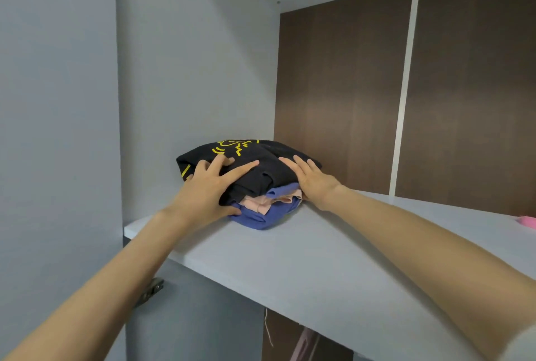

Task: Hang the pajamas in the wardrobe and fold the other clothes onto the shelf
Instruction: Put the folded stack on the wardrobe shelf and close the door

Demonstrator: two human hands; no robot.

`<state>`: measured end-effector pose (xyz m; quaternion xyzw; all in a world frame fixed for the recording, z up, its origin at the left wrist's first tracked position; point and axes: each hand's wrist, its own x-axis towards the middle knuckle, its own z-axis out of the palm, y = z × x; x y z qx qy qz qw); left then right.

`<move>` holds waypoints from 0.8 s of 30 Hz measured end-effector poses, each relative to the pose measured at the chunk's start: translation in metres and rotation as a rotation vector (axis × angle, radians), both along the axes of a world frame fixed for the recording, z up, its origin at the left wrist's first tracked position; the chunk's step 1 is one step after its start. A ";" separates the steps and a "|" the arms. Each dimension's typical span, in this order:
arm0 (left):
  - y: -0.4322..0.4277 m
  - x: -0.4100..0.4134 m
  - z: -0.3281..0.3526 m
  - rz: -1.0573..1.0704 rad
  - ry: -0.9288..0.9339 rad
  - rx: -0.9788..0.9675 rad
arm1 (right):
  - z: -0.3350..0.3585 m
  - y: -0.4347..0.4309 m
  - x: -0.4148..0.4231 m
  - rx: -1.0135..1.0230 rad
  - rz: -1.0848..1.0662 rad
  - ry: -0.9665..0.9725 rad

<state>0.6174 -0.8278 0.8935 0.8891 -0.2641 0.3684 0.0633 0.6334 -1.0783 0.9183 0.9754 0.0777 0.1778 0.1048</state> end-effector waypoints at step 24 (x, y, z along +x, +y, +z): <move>0.014 -0.079 0.033 -0.245 0.187 -0.210 | 0.035 0.033 -0.119 0.364 0.067 -0.163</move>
